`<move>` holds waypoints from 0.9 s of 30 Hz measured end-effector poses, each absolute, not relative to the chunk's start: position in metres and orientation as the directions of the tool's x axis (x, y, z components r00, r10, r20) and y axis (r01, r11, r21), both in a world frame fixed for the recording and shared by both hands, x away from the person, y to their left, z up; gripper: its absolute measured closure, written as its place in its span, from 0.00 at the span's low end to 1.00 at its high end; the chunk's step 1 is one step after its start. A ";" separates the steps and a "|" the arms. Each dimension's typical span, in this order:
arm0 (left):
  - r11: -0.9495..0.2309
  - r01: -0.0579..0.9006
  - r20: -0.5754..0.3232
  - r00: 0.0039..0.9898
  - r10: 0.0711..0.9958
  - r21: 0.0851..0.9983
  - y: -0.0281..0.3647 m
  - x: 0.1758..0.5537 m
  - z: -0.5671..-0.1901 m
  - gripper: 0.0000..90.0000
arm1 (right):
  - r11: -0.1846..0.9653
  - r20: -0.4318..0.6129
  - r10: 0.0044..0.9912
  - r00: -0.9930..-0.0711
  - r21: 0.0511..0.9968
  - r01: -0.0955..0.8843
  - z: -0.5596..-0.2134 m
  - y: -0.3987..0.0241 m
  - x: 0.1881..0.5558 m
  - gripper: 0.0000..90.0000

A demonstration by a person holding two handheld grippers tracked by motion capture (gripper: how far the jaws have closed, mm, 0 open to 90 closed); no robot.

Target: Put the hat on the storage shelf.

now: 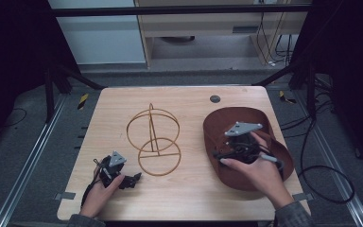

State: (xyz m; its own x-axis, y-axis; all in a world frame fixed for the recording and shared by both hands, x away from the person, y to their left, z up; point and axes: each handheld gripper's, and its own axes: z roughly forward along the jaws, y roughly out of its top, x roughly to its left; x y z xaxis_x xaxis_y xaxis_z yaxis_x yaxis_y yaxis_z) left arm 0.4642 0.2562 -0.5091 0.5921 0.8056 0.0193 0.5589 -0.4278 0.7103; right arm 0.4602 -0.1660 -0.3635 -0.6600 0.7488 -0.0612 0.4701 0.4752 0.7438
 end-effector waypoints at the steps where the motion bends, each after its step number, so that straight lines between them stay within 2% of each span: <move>1: -0.428 0.559 0.019 0.592 0.805 0.710 0.256 0.464 -0.509 0.00 | 0.478 -0.072 0.758 -0.648 0.737 0.478 -0.362 -0.173 0.462 0.20; 5: -0.425 0.561 0.017 0.590 0.807 0.710 0.256 0.464 -0.509 0.00 | 0.476 -0.063 0.772 -0.633 0.718 0.509 -0.355 -0.198 0.467 0.22; 10: -0.424 0.562 0.018 0.588 0.809 0.710 0.255 0.462 -0.509 0.00 | 0.448 0.000 0.762 -0.648 0.723 0.527 -0.349 -0.218 0.469 0.21; 19: -0.425 0.561 0.018 0.589 0.808 0.710 0.255 0.462 -0.509 0.00 | 0.458 -0.021 0.783 -0.622 0.695 0.554 -0.340 -0.232 0.481 0.17; 27: -0.427 0.560 0.017 0.593 0.805 0.710 0.255 0.463 -0.509 0.00 | 0.498 -0.044 0.806 -0.590 0.590 0.636 -0.337 -0.243 0.507 0.16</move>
State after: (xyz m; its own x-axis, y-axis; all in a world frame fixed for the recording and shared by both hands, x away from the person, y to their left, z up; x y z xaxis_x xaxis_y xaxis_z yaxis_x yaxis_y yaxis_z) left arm 0.4628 0.2555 -0.5092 0.5929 0.8051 0.0173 0.5596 -0.4274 0.7101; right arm 0.5066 -0.2432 -0.3370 -0.5904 0.8059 -0.0436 0.6356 0.4976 0.5903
